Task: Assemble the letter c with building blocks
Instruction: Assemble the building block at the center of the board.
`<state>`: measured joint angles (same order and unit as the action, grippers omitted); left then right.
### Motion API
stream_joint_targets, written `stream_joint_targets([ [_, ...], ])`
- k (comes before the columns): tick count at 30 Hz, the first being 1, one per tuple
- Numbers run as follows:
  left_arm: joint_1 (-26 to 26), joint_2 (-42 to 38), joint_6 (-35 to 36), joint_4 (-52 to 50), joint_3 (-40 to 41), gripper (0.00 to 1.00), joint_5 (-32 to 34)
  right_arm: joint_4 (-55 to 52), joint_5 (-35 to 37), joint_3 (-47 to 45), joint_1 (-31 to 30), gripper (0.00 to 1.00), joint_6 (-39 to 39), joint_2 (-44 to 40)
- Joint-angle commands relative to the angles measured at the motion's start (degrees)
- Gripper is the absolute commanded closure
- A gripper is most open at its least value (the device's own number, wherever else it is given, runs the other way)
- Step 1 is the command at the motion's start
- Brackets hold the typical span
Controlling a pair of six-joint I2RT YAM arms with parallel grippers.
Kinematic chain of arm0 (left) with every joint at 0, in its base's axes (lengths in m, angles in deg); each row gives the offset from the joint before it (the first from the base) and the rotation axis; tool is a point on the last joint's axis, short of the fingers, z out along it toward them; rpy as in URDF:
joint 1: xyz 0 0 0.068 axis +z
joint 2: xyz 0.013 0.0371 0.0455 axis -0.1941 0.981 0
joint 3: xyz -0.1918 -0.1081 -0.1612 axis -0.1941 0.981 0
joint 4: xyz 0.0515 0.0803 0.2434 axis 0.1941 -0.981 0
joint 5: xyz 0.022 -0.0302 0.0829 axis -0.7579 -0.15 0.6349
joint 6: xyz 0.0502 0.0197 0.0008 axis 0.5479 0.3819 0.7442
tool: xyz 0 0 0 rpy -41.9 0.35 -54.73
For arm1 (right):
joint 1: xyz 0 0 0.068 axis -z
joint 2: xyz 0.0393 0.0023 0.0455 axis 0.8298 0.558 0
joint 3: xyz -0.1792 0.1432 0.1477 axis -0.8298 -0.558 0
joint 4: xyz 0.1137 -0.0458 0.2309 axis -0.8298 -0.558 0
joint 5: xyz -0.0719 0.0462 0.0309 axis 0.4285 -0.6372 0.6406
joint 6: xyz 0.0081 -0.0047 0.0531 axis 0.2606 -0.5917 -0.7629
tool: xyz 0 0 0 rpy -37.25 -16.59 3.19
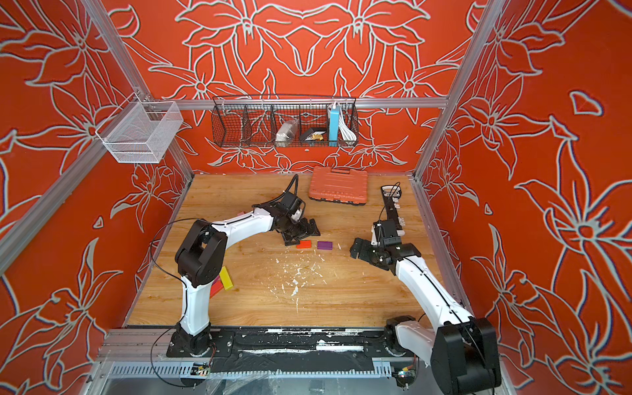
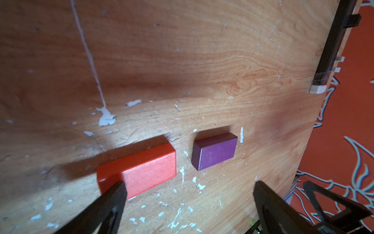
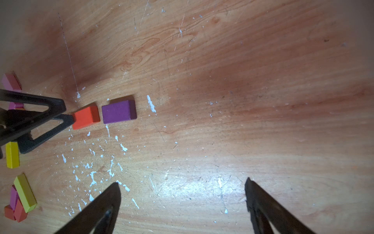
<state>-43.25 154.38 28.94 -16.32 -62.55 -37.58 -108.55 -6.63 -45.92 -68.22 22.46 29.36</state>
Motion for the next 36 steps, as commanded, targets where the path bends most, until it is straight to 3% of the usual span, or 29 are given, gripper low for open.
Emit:
stream_joint_targets([
  [1,-0.3,-0.8,0.2,-1.6,0.0,0.02,1.2,-0.1,0.1,0.7,0.2,0.02,0.1,-0.2],
  [11,2.6,-2.8,1.1,-3.3,3.2,0.02,3.1,0.5,-0.4,0.8,0.2,0.02,0.1,0.7],
  [36,0.6,2.8,1.0,-2.6,-2.0,0.02,-0.2,0.5,-0.1,0.9,0.2,0.02,0.2,1.2],
])
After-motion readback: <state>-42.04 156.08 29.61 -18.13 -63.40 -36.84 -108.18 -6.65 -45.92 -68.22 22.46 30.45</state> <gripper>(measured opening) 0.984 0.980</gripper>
